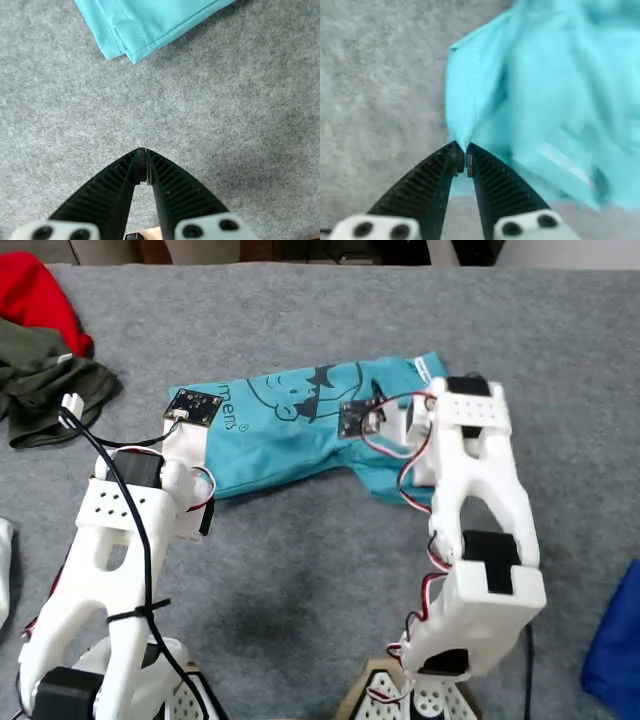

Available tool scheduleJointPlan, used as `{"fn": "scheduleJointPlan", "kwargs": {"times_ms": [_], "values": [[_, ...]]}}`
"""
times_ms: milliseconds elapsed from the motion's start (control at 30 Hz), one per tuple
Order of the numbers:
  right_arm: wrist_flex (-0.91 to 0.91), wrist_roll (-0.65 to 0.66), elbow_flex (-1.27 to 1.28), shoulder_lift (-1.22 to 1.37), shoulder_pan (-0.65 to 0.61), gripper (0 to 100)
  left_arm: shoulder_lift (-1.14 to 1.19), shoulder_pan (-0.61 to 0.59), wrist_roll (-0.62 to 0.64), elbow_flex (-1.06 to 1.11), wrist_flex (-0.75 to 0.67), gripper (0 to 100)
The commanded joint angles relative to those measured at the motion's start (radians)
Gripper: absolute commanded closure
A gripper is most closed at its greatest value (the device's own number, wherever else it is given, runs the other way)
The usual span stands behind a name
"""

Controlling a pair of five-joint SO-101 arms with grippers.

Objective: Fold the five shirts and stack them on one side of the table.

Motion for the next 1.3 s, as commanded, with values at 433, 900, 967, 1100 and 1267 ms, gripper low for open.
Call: {"fn": "scheduleJointPlan", "kwargs": {"times_ms": [433, 900, 967, 1100, 1267], "values": [[0.057, -0.008, -0.624, 0.252, -0.002, 99.2, -0.028, -0.006, -0.008, -0.028, 0.011, 98], [0.213, 0.006, -1.302, 0.7, -0.004, 99.1, -0.028, -0.006, -0.008, -0.025, 0.009, 98], [0.212, 0.0, -1.346, 0.745, -0.002, 98.8, -0.027, -0.006, -0.008, -0.025, 0.009, 98], [0.245, -0.005, -1.408, 0.785, -0.001, 89.2, -0.027, -0.006, -0.008, -0.025, 0.009, 98], [0.322, -0.008, -1.494, 0.788, -0.005, 72.9, -0.027, -0.006, -0.008, -0.025, 0.009, 98]]}}
